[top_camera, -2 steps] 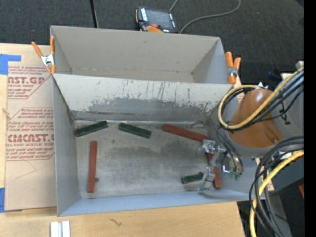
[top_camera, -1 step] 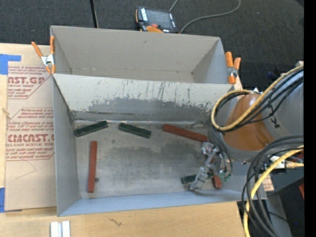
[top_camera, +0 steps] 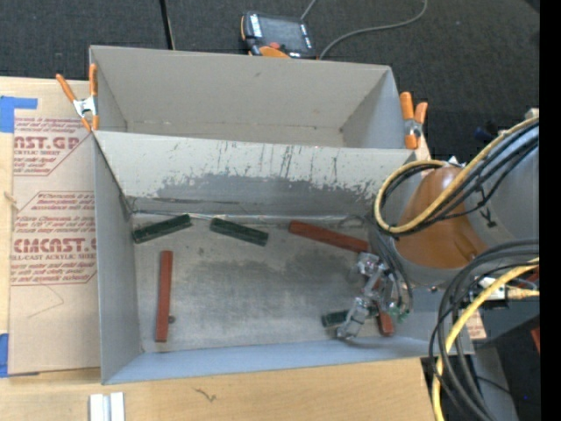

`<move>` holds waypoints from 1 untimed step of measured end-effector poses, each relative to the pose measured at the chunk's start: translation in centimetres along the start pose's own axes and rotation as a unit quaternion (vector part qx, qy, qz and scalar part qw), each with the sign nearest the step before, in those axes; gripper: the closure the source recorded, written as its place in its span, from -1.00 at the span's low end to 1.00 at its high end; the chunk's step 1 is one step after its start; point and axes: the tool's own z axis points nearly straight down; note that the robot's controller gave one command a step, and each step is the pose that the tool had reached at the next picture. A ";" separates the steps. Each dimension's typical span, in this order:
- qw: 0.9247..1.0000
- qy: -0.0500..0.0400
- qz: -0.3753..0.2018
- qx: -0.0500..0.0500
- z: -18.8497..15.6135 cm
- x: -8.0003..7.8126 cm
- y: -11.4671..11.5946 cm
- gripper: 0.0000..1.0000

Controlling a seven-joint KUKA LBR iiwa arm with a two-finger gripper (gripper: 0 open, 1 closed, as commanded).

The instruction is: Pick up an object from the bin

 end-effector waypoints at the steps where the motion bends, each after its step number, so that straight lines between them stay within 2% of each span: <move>1: 1.000 0.000 0.000 0.000 0.0 0.0 0.0 1.00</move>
Offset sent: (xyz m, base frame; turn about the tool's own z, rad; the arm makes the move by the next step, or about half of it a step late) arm 0.0000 0.0000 0.0000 0.0000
